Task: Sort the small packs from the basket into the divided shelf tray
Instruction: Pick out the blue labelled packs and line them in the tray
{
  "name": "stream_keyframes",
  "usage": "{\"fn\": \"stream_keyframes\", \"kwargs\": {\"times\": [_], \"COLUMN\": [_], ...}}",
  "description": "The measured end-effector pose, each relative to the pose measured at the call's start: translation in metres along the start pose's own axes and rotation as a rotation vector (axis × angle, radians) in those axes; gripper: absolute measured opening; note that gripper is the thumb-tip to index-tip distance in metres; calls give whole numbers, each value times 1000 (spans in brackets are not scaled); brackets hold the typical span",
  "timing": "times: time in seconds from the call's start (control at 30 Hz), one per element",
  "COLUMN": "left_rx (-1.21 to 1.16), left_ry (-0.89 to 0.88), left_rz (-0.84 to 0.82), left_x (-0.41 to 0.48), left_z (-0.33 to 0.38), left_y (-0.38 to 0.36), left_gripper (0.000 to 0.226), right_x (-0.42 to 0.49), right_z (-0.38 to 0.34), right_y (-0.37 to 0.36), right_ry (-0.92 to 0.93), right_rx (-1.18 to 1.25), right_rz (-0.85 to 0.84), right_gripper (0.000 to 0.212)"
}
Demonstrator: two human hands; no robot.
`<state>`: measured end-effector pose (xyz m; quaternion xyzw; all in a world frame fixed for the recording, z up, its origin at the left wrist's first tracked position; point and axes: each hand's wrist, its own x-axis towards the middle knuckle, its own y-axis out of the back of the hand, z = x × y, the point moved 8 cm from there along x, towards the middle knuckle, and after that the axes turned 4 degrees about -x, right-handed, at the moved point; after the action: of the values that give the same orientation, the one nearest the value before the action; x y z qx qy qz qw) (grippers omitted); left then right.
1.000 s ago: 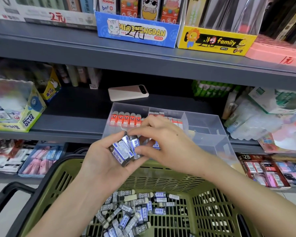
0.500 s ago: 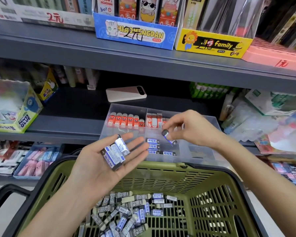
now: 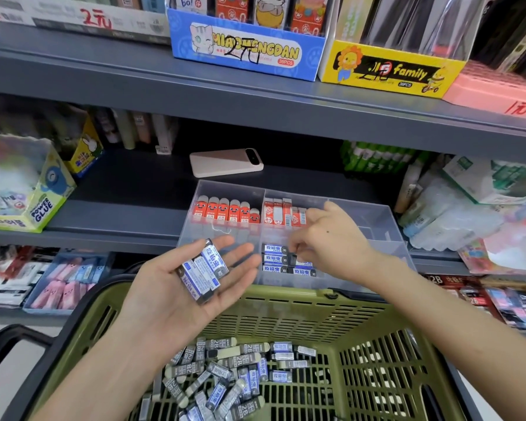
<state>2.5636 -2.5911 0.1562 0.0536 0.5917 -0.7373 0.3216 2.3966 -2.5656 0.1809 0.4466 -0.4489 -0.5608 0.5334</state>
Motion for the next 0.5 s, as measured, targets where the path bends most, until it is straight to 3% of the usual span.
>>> {"fn": "stream_keyframes", "kwargs": {"times": [0.5], "left_rx": [-10], "left_ry": [-10], "left_rz": [21], "left_x": [-2], "left_z": [1], "left_y": [1], "left_gripper": [42], "right_x": [-5], "right_z": [0], "right_y": [-3], "right_ry": [-58], "right_rx": [-165], "right_rz": [-38], "right_gripper": [28]}}
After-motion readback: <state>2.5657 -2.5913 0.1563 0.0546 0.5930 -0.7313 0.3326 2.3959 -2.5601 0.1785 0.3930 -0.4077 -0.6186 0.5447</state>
